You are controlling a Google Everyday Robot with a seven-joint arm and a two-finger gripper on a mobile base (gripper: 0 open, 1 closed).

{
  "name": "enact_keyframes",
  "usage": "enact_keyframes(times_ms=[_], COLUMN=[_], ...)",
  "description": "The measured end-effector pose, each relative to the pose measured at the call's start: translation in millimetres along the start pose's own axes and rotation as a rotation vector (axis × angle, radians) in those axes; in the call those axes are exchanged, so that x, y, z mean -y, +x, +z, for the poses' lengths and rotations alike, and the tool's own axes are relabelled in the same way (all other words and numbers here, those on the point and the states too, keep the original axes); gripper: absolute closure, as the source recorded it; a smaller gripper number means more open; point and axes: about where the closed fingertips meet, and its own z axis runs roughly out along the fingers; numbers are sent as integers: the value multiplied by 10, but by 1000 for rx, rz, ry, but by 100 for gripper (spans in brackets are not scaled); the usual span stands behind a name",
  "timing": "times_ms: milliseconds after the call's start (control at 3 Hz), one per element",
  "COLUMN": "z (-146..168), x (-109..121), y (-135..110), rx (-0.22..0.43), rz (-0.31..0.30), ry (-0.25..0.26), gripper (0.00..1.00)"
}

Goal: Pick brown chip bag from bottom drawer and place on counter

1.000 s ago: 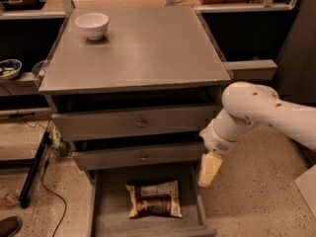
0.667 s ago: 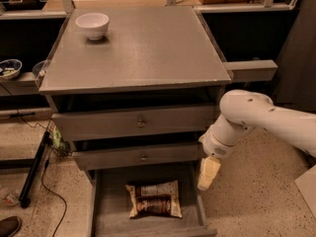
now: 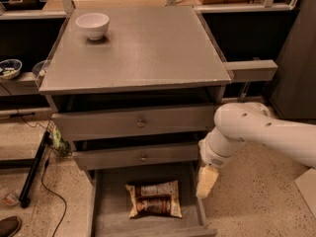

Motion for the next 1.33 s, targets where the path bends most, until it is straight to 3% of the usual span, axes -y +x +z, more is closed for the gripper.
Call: enact_keyframes(times_ms=[333,1000,1333], z=[2,361,888], x=[-1,118,212], y=[1,33,-13], rx=[0,23,64], rz=[0,45,86], ry=[0,-7,-53], gripper=[0,0,0])
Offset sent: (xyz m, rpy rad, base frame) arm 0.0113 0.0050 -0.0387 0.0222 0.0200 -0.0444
